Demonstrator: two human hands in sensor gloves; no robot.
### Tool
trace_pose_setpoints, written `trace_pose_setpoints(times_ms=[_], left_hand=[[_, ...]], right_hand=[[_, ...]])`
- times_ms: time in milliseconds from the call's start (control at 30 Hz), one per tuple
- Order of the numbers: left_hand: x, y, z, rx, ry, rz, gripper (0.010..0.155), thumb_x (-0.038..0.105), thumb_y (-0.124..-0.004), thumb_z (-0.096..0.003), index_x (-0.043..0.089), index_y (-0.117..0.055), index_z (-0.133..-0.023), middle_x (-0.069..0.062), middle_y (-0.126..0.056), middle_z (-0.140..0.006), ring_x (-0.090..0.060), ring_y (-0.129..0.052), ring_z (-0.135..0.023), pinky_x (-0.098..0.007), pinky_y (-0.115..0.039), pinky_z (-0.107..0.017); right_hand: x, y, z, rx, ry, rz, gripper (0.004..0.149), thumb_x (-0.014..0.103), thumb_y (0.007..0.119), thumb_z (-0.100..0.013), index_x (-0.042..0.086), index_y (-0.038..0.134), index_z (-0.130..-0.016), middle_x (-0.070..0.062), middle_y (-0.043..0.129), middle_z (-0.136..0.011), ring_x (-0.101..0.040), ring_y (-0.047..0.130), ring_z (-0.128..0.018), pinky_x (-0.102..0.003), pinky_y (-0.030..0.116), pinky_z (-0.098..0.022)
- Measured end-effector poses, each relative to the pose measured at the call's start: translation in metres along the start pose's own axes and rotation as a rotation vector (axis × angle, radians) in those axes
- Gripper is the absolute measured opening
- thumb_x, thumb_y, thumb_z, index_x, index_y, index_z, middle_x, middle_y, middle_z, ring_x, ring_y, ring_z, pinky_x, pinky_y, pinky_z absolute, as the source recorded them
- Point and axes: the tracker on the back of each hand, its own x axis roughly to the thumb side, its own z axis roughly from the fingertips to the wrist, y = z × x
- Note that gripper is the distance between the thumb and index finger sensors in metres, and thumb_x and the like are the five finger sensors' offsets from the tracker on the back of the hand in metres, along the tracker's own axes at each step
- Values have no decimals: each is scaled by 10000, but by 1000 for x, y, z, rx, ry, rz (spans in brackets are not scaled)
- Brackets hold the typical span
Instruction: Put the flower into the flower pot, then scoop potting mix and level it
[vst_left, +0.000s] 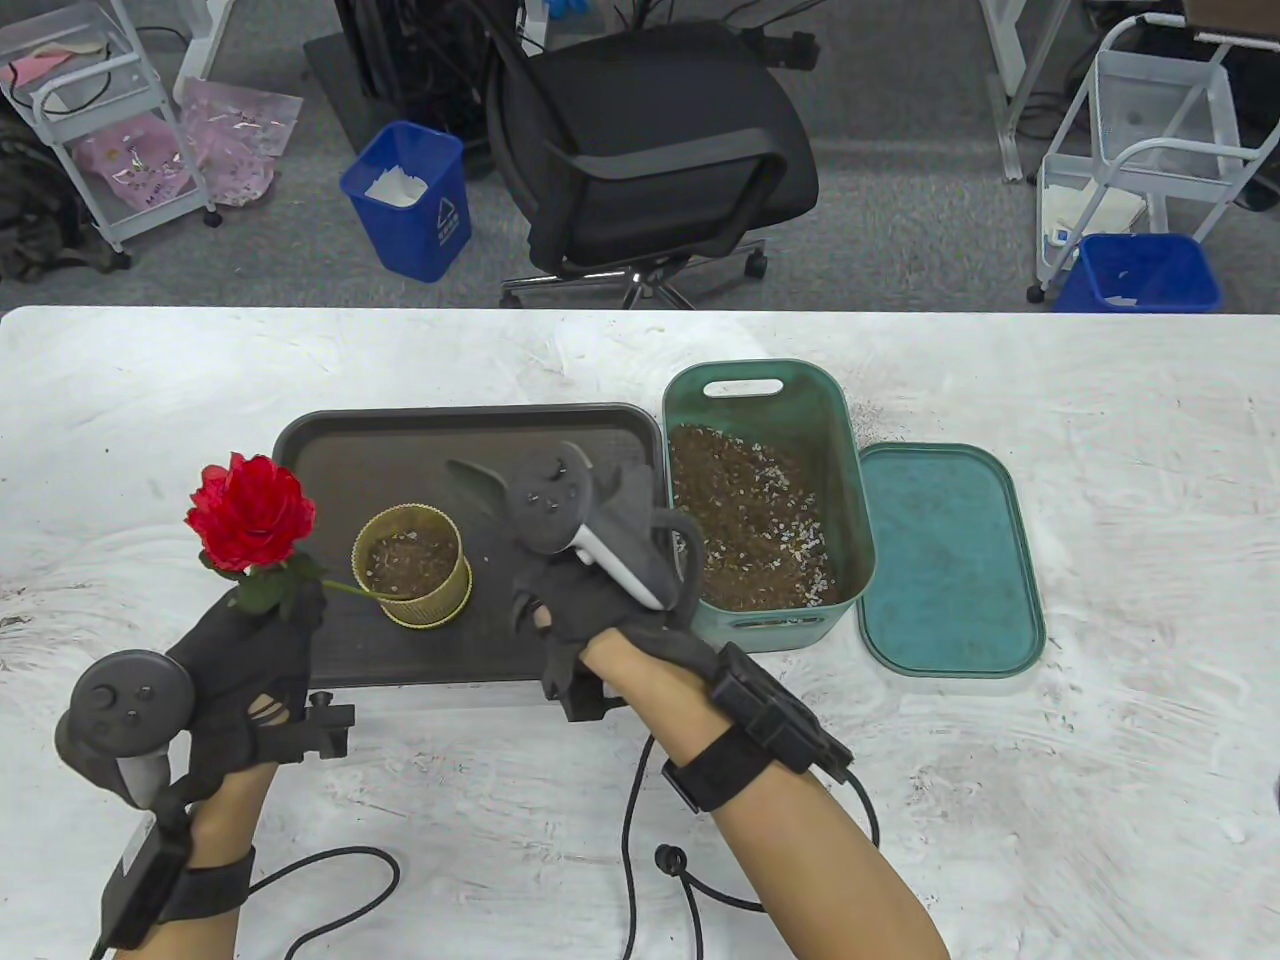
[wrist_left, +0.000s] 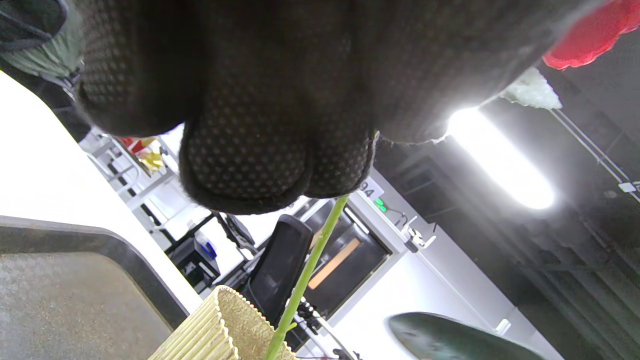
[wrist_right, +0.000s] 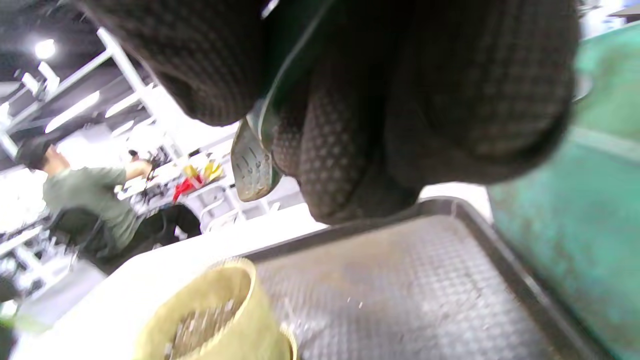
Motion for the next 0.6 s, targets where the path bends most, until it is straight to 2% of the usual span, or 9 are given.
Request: trace_pose_setpoints(times_ms=[133,267,333,467,600], left_hand=[[0,0,0,3,0,-4,424,471,-923,-422,211,-981,-752,46,-1068,-586,-195,-1155,-362,-362,-962,-351],[1,0,0,2,-4,-6,425,471,-923,-421,210,-981,-751,45,-1068,-586,-194,-1155,-362,-362,-962,-348],[1,0,0,2,-4,-5,425,471,-923,-422,211,-979,-754,47,-1068,-586,-193,-1155,-363,-362,-962,-349],[0,0,0,1,3,-2,425,471,-923,-421,209,-981,-752,45,-1069,-584,-195,-1156,-361,-363,-962,-346],[-1,1,-1,4,8,-5,425,470,-925,-420,208,-983,-750,45,-1070,-582,-195,-1156,-359,-363,-962,-347]], right_hand=[[-54,-46,-3,-60,156,-172,541,314,832,-410,52,737,-874,-149,982,-640,-296,1080,-303,-406,958,-162],[-109,-70,-11,-104,332,-262,537,311,831,-414,44,740,-871,-160,981,-633,-300,1077,-292,-408,955,-152],[-131,-73,-19,-107,415,-211,536,311,828,-418,37,741,-871,-166,983,-628,-301,1077,-284,-406,954,-145],[-155,-66,-41,-24,525,-69,536,320,819,-426,34,742,-872,-165,985,-628,-290,1082,-276,-391,958,-137],[-170,-44,-69,85,602,21,531,321,815,-428,38,745,-873,-165,986,-628,-292,1081,-277,-390,956,-137]])
